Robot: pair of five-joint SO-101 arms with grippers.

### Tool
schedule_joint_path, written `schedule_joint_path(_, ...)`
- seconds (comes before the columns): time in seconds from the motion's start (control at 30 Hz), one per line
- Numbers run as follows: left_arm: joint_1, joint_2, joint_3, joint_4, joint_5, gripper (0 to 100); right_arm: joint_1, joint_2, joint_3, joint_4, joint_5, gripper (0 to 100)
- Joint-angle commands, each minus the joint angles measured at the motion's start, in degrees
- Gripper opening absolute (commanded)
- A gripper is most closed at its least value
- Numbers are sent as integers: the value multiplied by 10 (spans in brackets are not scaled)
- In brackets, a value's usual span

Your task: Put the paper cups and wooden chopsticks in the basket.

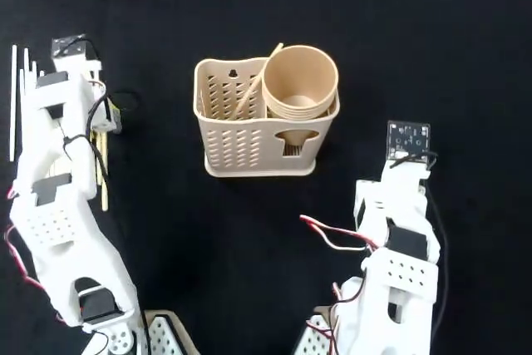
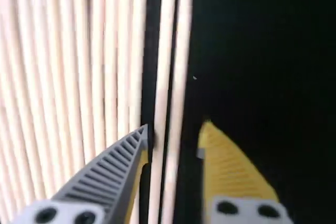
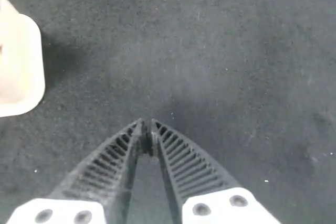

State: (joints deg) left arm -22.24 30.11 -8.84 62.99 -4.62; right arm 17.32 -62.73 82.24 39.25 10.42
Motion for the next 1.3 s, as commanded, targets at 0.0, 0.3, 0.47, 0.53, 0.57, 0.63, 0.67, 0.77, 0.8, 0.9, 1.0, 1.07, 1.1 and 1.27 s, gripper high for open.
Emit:
schedule_joint_path(0.0,-4,0,-72,58,-15,29,-5,-8,-5,-11,4,15)
schedule_joint_path(0.3,10,-25,-175,175,-11,29,-5,-8,-5,-11,4,15)
schedule_joint_path(0.47,67,-137,-191,246,-11,29,-5,-8,-5,-11,4,15)
schedule_joint_path(0.53,98,-211,-185,266,-11,29,-5,-8,-5,-11,4,15)
schedule_joint_path(0.57,114,-251,-180,274,-11,29,-5,-8,-5,-11,4,15)
schedule_joint_path(0.63,141,-339,-163,285,-11,29,-5,-8,-5,-11,4,15)
schedule_joint_path(0.67,148,-383,-150,284,-14,29,-5,-8,-5,-11,4,15)
schedule_joint_path(0.77,129,-481,-85,237,-15,44,-5,-8,-4,-11,4,15)
schedule_joint_path(0.8,108,-491,-55,213,-15,68,-5,-8,-4,-11,4,15)
schedule_joint_path(0.9,46,-481,41,132,-16,169,-5,-8,-4,-11,4,15)
schedule_joint_path(1.0,6,-423,139,18,-45,205,-5,-8,-4,-11,4,15)
schedule_joint_path(1.07,-3,-369,188,-52,-80,207,-5,-8,-4,-11,4,15)
schedule_joint_path(1.1,-4,-338,206,-84,-91,207,-5,-8,-4,-11,4,15)
schedule_joint_path(1.27,-27,-193,206,-182,-76,228,-5,-8,-4,-11,4,15)
